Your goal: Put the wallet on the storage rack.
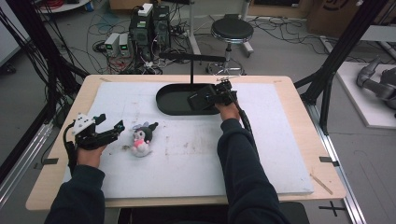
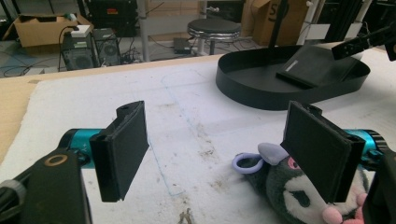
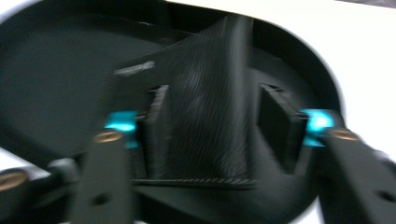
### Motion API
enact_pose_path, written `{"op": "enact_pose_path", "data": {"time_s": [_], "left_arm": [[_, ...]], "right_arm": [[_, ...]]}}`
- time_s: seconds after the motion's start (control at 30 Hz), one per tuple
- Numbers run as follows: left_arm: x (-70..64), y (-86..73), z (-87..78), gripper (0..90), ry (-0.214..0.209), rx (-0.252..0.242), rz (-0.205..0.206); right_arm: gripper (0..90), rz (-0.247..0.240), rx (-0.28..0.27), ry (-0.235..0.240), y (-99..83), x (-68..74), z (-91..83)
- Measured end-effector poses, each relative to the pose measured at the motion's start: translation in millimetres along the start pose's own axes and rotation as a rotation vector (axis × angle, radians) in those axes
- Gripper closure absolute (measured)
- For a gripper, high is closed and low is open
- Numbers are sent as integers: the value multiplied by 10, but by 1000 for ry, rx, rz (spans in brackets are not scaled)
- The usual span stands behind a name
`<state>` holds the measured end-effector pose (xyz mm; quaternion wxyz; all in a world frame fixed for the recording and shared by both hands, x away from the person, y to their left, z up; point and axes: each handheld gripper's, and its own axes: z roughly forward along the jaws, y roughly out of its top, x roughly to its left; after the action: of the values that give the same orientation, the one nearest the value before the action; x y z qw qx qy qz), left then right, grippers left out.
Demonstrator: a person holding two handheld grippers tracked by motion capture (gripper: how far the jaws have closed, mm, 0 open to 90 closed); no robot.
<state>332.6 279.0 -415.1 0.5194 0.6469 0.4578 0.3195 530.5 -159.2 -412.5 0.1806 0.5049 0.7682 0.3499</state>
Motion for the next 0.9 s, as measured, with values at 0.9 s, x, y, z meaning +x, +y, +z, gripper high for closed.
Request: {"op": "enact_pose_path", "data": {"time_s": [0.9], "left_arm": [[-10,19,-24,208,-10,-18,-25]], "right_arm": [[214,-154,-166,-61,-1121,-648,-1716]]}}
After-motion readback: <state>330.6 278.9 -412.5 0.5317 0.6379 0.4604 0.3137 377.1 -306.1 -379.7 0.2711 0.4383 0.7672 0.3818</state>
